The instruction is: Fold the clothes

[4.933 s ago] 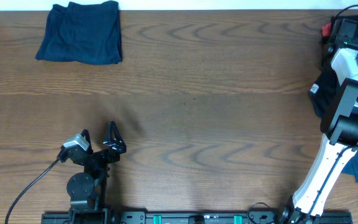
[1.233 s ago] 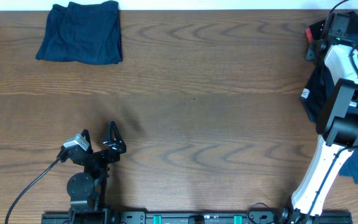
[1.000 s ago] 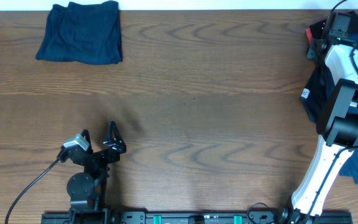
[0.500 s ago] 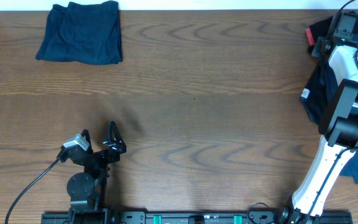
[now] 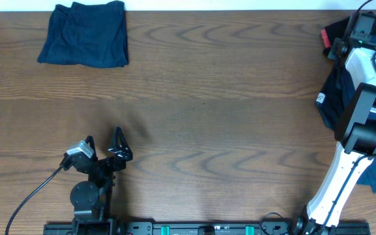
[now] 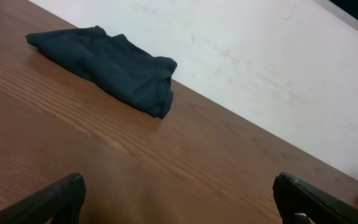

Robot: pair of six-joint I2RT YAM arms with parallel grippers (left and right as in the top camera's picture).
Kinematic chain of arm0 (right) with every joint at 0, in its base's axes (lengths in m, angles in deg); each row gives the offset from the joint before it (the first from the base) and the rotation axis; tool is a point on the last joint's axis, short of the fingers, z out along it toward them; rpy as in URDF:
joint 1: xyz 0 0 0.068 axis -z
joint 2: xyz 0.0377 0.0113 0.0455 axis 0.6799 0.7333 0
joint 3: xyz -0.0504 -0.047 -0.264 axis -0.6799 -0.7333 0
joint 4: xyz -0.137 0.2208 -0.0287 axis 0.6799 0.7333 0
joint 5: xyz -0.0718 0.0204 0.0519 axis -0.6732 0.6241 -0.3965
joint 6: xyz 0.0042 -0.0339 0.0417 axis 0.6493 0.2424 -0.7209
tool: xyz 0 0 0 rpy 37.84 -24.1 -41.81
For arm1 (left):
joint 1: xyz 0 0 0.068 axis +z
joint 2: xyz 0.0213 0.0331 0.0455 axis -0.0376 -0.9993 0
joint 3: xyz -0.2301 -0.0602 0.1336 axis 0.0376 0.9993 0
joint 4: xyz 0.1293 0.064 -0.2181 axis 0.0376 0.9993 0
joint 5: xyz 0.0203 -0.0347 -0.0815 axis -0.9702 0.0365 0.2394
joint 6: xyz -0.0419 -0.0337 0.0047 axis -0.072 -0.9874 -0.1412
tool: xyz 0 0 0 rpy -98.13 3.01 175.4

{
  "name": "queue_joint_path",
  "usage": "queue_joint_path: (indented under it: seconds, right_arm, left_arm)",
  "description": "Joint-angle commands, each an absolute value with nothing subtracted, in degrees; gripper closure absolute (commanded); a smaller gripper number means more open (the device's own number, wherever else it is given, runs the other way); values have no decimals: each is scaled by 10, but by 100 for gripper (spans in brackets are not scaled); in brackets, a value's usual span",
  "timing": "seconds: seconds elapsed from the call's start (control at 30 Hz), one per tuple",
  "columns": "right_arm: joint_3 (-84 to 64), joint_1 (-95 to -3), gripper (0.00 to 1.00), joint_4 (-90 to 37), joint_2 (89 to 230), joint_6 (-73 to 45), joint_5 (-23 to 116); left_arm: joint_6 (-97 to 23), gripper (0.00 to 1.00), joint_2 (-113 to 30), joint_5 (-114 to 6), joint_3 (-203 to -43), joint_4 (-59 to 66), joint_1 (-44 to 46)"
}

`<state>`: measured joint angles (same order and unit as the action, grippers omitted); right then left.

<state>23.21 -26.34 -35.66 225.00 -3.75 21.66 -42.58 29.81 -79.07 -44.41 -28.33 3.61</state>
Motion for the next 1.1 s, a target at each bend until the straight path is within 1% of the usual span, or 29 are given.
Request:
queue_joint_path:
  seconds: [0.0,0.17,0.2,0.33,0.5,0.63,0.8,1.07]
  right_arm:
    - [233,-257,58,-356,2270,-39,203]
    - [233,-256,60,-361,2276,-39,202]
    - [235,-256,62,-361,2275,-39,202]
    - [244,-256,81,-354,2275,-39,202]
    - [254,-256,98,-342,2275,-45,186]
    - [261,-256,100,-330,2274,-47,183]
    - [261,-256,99,-326,2255,-78,175]
    - [261,-256,99,-308,2208,-80,156]
  left_arm:
    - [-426,2,302,-802,-434,-262,38]
    - [-426,2,302,-802,-434,-262,38]
    - [-426,2,302,-802,-434,-262,38]
    - [-426,2,302,-802,-434,-262,38]
    - [-426,2,302,-802,-434,-262,38]
    - [-426,2,302,-802,-434,-262,38]
    - [-426,2,301,-802,-434,-262,38]
    - [-426,2,301,-802,-434,-262,38]
